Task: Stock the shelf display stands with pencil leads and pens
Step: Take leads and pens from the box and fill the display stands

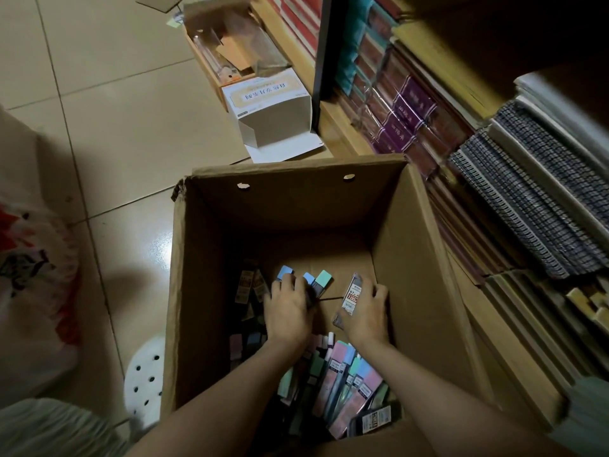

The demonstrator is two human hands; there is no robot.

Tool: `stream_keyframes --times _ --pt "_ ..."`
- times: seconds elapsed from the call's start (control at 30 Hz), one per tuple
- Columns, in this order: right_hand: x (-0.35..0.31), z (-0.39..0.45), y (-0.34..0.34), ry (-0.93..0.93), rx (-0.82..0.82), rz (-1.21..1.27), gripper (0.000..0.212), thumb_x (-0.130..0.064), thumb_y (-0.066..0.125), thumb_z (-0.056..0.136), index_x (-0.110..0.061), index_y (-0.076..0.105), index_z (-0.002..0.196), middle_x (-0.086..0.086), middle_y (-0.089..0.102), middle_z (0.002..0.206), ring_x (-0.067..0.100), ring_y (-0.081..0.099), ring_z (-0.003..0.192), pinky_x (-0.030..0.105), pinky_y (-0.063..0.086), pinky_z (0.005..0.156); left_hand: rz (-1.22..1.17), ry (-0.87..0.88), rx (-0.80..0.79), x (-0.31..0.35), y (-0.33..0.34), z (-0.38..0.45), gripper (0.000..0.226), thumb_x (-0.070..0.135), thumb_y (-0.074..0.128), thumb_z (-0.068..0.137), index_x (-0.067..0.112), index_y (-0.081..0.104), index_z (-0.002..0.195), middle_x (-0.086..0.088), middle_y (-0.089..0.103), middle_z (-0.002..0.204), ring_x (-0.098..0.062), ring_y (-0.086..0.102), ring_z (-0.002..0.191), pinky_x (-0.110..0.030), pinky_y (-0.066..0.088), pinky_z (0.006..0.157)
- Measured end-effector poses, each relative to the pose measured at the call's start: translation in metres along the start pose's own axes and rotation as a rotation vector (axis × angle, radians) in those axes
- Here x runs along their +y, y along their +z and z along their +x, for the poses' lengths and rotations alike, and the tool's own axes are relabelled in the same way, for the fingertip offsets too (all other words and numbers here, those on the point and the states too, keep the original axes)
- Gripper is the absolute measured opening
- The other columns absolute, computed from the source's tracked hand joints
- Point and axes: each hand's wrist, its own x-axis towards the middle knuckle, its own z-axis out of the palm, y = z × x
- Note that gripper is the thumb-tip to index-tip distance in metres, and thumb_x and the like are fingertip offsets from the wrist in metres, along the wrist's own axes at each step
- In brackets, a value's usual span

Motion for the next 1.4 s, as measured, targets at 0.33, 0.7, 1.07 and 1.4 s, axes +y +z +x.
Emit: stream_keyframes --times 0.33,0.7,1.07,1.4 --pt "-0.005 0.007 0.013 -0.007 0.026 0.137 0.062 -0.009 0.065 0.090 -0.024 0.035 0.142 0.009 0.060 0.128 0.026 0.058 0.112 0.026 0.042 0.076 -0.168 0.033 0.124 -0.008 0.003 -0.001 0.027 0.030 0.057 0.090 0.011 0.062 0.108 -0.004 0.051 0.125 -0.021 0.045 0.109 -0.032 0.046 0.089" --pt "0.002 0.002 -0.001 0.022 0.012 0.434 0.053 0.001 0.065 0.087 -0.026 0.043 0.126 -0.002 0.059 0.086 0.015 0.063 0.080 0.025 0.052 0.067 -0.178 -0.037 0.134 0.007 -0.001 0.000 0.022 0.025 0.050 0.097 0.012 0.058 0.112 -0.006 0.047 0.125 -0.023 0.039 0.113 -0.033 0.042 0.091" --pt "-0.016 -0.026 -0.043 0.067 -0.246 0.613 0.033 0.002 0.060 0.091 -0.020 0.046 0.112 0.016 0.062 0.095 0.028 0.068 0.083 0.035 0.061 0.065 -1.302 -0.522 -0.199 0.013 -0.044 -0.053 0.025 -0.004 0.046 0.096 0.015 0.050 0.110 -0.008 0.065 0.088 -0.016 0.063 0.071 -0.025 0.053 0.057" --pt "-0.018 -0.047 -0.040 -0.063 -0.292 0.350 0.041 -0.014 0.073 0.086 -0.012 0.057 0.124 -0.002 0.070 0.078 0.006 0.064 0.062 0.020 0.051 0.059 -1.437 -0.453 -0.299 0.003 -0.047 -0.083 0.033 0.006 0.063 0.091 0.003 0.053 0.123 -0.012 0.071 0.098 -0.015 0.069 0.073 -0.025 0.052 0.056"
